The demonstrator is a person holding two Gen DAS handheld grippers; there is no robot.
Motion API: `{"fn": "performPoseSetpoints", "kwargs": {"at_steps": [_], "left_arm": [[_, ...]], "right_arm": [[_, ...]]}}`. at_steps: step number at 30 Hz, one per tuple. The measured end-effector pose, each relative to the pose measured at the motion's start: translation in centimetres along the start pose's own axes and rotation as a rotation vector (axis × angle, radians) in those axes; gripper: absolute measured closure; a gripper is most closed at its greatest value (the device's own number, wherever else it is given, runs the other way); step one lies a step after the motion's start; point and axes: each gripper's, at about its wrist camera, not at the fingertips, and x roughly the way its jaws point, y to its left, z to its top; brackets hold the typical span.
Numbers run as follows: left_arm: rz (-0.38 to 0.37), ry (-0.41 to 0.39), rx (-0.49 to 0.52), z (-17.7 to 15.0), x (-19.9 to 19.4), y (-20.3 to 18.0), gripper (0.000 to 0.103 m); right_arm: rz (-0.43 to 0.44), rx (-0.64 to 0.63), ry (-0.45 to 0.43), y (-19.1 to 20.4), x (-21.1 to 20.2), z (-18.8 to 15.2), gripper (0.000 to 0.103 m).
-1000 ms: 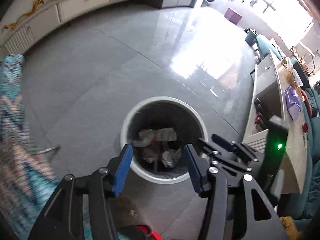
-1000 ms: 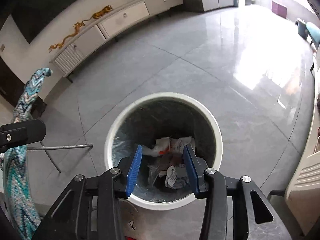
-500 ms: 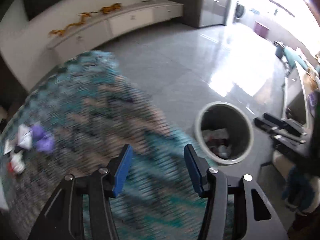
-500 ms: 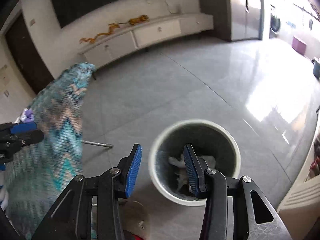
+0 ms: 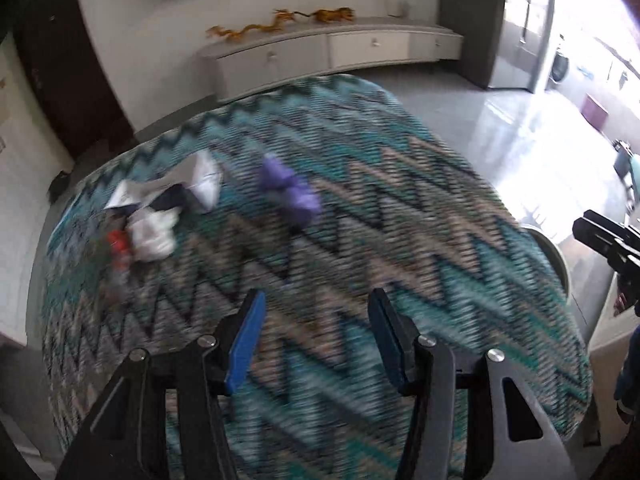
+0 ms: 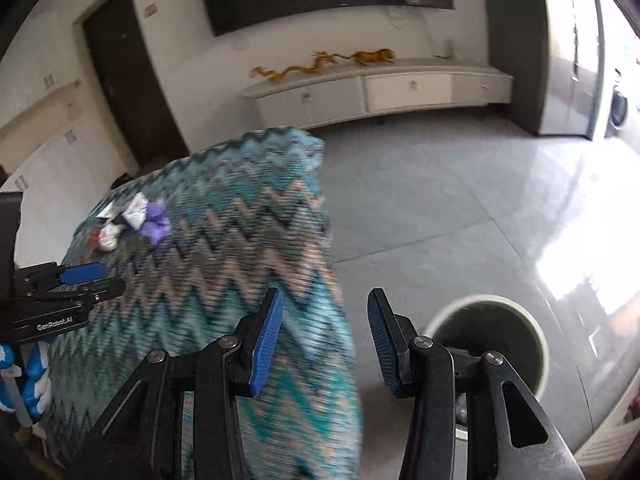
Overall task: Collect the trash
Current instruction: 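Move both tools back to the remaining trash on the blanket, then grasp the purple bag with the right gripper while the left grasps the white printed carton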
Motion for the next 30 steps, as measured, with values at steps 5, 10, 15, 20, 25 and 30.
{"fn": "performPoseSetpoints", "kwargs": {"at_steps": [5, 10, 15, 20, 25, 30], "left_arm": [[0.033, 0.015, -0.049, -1.4, -0.1, 3.3, 0.051], [0.06, 0.025, -0.066, -1.8, 0.1, 5.3, 0.051], [0.075, 0.026, -0.073, -1.3, 0.7, 6.3, 0.051], [0.093, 0.02, -0.073, -0.6, 1.2, 6.9, 0.051], [0.104, 0.018, -0.072, 0.0, 1.7, 7.4, 0.051], [0.108, 0.021, -0.072, 0.5, 2.2, 7.9, 0.051]], "right_arm": [[0.044, -0.038, 0.022, 3.0, 1.1, 0.3, 0.059], [0.074, -0.073, 0.052, 5.2, 2.6, 0.4, 0.059], [0.099, -0.097, 0.066, 6.6, 3.7, 0.9, 0.058], [0.114, -0.114, 0.075, 7.5, 5.0, 1.6, 0.058], [0.13, -0.133, 0.082, 8.5, 6.1, 2.3, 0.058], [0.15, -0.149, 0.084, 9.5, 7.1, 3.0, 0.058]]}}
